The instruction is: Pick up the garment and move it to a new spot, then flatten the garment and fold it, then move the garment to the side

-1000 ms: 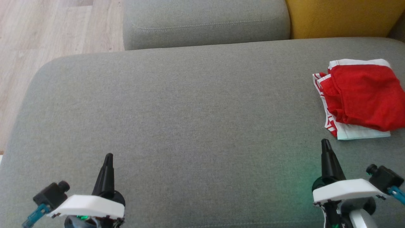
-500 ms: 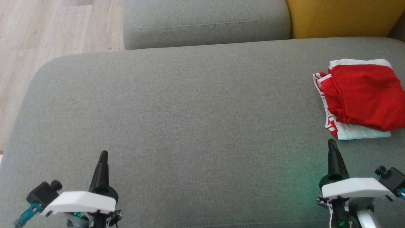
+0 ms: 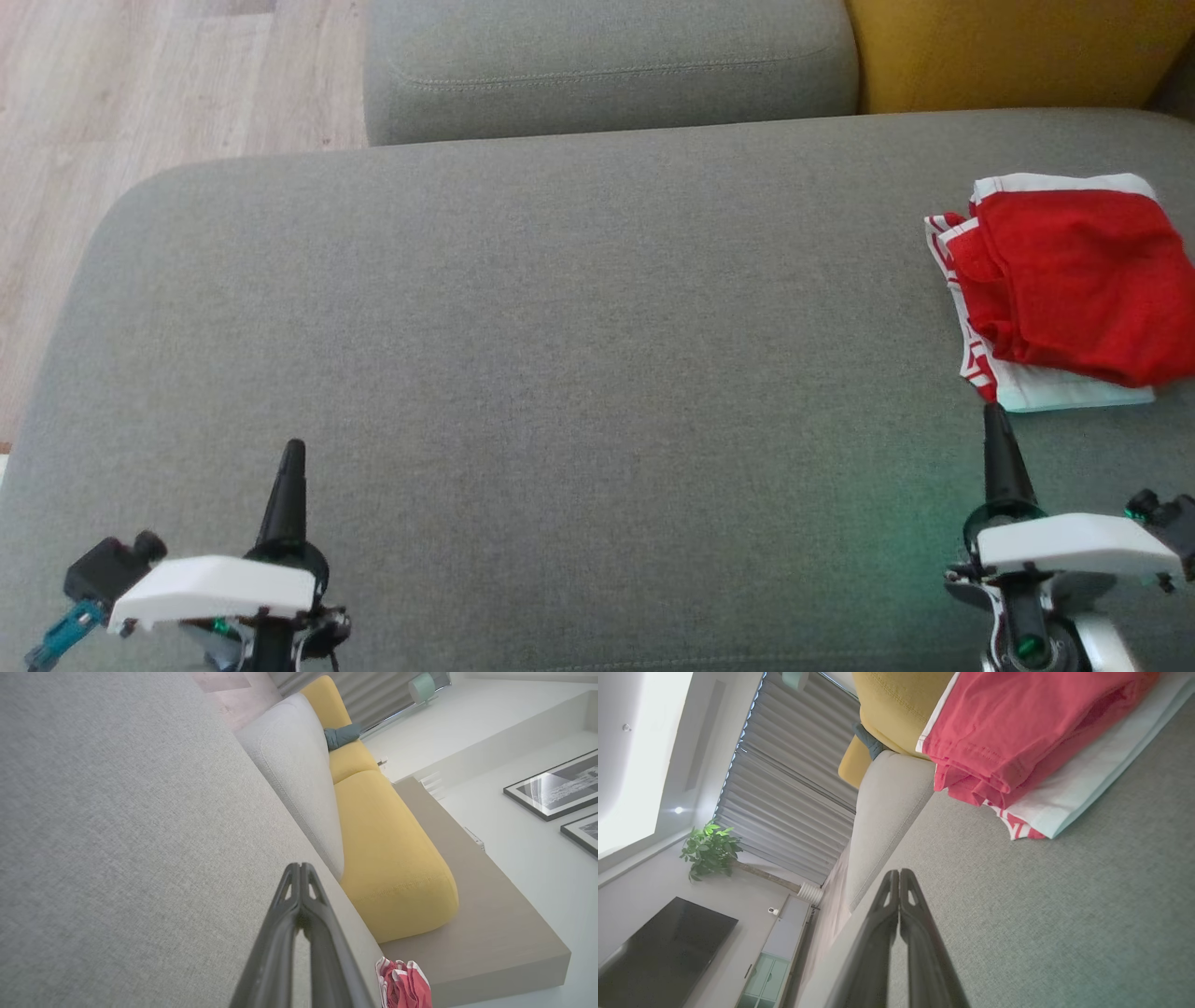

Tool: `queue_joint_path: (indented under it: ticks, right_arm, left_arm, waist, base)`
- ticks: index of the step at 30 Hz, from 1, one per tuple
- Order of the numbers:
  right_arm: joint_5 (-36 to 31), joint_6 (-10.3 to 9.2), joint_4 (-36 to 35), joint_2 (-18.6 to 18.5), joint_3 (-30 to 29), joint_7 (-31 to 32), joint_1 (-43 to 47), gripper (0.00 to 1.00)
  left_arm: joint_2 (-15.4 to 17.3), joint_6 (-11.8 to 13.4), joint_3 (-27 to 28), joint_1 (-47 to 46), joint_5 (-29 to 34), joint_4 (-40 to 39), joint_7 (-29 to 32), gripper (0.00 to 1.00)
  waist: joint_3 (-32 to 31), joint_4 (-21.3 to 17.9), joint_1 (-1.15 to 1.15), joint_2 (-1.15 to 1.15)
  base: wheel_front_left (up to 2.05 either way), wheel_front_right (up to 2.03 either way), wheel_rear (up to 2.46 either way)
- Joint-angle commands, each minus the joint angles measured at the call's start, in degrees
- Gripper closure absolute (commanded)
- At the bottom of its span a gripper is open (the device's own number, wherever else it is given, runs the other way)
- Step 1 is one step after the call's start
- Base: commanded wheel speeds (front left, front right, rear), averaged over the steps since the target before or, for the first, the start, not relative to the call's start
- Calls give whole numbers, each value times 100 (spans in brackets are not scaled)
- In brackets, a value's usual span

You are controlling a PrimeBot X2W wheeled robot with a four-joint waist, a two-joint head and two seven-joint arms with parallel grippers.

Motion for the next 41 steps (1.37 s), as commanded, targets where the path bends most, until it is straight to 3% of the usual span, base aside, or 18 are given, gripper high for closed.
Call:
queue_joint_path:
  ticks: [1, 41]
  right_arm:
    - [223, -3, -223, -111, 8, 62, -300, 100]
    - [2853, -4, -308, -107, -433, 733, -392, 100]
  left_arm:
    - [83, -50, 181, -340, -192, -158, 42, 100]
    - [84, -160, 673, -691, -2530, 91, 724, 100]
  waist:
    - [1, 1, 0, 0]
    - [23, 16, 0, 0]
  base:
    - [0, 0, 0]
    - [0, 0, 0]
